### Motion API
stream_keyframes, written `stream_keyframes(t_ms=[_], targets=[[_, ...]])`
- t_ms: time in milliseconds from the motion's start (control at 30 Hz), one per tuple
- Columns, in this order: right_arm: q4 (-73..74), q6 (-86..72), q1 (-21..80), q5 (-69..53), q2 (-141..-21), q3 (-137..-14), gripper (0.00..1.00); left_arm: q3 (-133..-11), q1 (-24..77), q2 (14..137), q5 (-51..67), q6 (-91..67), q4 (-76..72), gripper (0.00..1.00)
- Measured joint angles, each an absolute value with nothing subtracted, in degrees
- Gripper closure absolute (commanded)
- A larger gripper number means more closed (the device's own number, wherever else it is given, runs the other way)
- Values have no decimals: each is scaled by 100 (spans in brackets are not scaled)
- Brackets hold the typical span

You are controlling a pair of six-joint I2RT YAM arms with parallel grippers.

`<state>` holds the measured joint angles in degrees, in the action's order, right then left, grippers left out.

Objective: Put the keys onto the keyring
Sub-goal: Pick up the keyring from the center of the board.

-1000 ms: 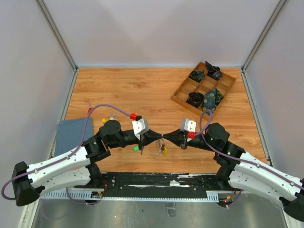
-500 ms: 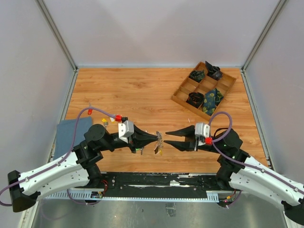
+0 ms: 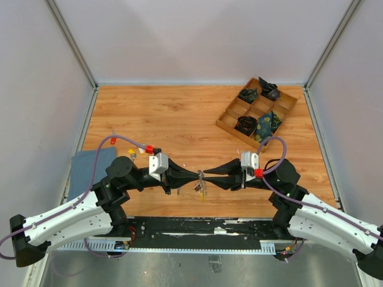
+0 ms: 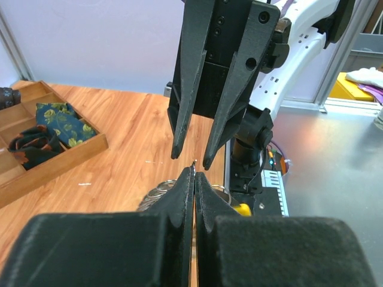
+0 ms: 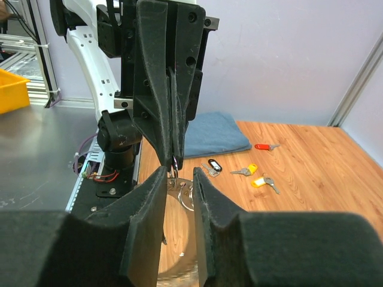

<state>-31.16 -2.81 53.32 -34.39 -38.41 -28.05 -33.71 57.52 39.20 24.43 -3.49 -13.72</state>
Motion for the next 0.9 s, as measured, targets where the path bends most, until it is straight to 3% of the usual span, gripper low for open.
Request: stream_keyframes(t_ms=[633,900], targets=[[-3164,-327,5332,-3726,-4156,-2808,88,-3371,5752,3916,2574,-392,-1461,100],[-3197,-336,5332,-3787,-4195,-2808,87,-3374,5752,3916,2606,-395,-1470,99]])
